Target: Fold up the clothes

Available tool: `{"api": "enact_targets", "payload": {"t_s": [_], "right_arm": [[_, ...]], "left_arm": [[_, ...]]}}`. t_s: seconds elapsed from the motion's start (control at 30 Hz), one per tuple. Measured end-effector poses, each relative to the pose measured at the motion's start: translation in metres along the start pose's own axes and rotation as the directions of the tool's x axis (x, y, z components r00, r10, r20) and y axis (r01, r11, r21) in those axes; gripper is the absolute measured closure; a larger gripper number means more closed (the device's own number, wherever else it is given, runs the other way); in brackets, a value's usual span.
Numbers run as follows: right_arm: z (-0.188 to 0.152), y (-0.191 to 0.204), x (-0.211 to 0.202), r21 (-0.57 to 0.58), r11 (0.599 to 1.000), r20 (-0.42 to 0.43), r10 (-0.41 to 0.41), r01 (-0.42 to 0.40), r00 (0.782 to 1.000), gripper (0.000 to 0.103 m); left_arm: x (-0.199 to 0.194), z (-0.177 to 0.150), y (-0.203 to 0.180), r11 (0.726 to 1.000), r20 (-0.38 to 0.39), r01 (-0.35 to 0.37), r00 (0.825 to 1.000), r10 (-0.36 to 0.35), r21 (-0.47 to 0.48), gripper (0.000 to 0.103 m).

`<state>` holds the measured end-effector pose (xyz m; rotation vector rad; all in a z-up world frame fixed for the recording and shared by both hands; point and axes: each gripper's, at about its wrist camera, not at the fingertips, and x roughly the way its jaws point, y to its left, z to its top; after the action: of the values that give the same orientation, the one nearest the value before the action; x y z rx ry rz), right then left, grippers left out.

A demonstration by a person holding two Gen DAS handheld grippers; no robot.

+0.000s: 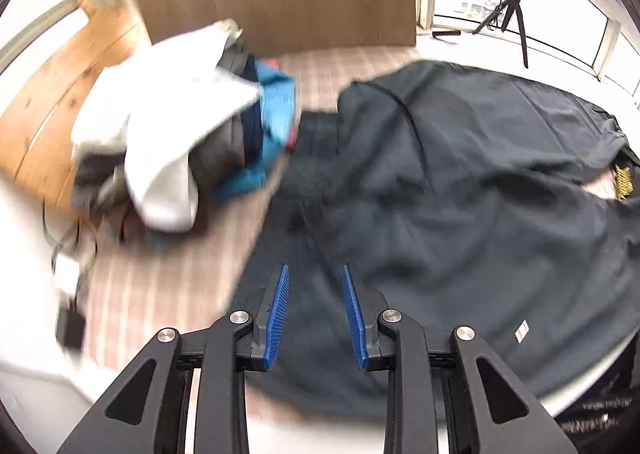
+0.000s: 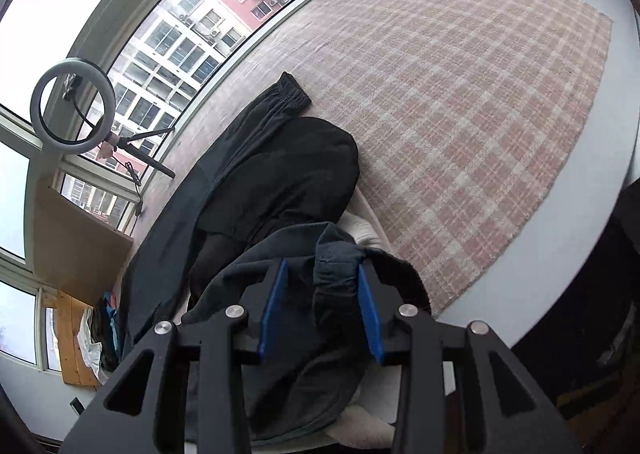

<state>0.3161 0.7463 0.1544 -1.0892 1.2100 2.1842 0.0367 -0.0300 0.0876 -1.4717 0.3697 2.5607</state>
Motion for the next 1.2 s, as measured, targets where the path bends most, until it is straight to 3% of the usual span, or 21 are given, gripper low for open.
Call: {"api": "enact_targets", "payload": {"t_s": [0.13,0.2,0.27,0.4,0.5,0.6,0.67,0.77,0.9,0.97,1.03,1.13,1.2], "right_arm": [[-0.024,0.027,0.0,-0.009,1.0,-0.013,0.004,-0.004,1.0,0.068],[-0.037,0.041,0.001,-0.031,0.999,-0.017,-0.009,0.009,1.0,0.068],[-0.051,0.052,0.002,-0.045,0.999,-0.027,-0.015,0.014,1.0,0.068],[-0.073,0.059,0.002,-0.037,0.999,-0.034,-0.015,0.013,0.999,0.068],[-0.081,0.053,0.001,-0.019,0.999,-0.027,-0.037,0.036,0.999,0.068],[-0.082,0.039,0.002,0.033,0.998,-0.028,-0.051,0.052,0.998,0.068],[-0.083,0.032,0.004,0.064,0.996,-0.03,-0.055,0.056,0.998,0.068],[-0.082,0.031,0.006,0.063,0.995,-0.031,-0.073,0.075,0.997,0.068],[-0.082,0.036,0.012,0.049,0.995,-0.046,-0.086,0.088,0.995,0.068],[-0.081,0.037,0.016,0.042,0.995,-0.052,-0.093,0.095,0.994,0.068],[-0.08,0.037,0.019,0.041,0.994,-0.055,-0.097,0.099,0.994,0.068],[-0.078,0.036,0.023,0.047,0.994,-0.057,-0.098,0.1,0.994,0.068],[-0.077,0.037,0.024,0.045,0.994,-0.055,-0.101,0.104,0.993,0.068]], "left_arm": [[0.05,0.07,0.006,0.995,0.011,0.055,0.998,-0.056,0.078,0.068],[0.078,0.094,0.005,0.991,-0.014,0.028,1.0,-0.027,0.128,0.067],[0.104,0.112,0.003,0.984,-0.04,0.014,0.999,-0.007,0.176,0.074],[0.137,0.124,0.007,0.976,-0.099,0.018,0.995,0.004,0.219,0.072],[0.147,0.128,0.012,0.98,-0.126,0.091,0.99,-0.068,0.179,0.072],[0.151,0.132,0.015,0.975,-0.157,0.179,0.975,-0.159,0.128,0.066],[0.153,0.132,0.01,0.972,-0.163,0.185,0.973,-0.161,0.147,0.065],[0.159,0.129,0.002,0.97,-0.181,0.14,0.978,-0.104,0.2,0.064],[0.159,0.131,0.006,0.975,-0.181,0.171,0.973,-0.144,0.142,0.063],[0.155,0.13,0.004,0.977,-0.159,0.15,0.979,-0.125,0.154,0.067],[0.149,0.127,0.001,0.982,-0.118,0.103,0.989,-0.085,0.156,0.083],[0.131,0.127,0.005,0.991,-0.059,0.069,0.996,-0.063,0.113,0.097],[0.111,0.131,0.016,0.998,-0.002,-0.002,1.0,0.002,0.068,0.098]]}}
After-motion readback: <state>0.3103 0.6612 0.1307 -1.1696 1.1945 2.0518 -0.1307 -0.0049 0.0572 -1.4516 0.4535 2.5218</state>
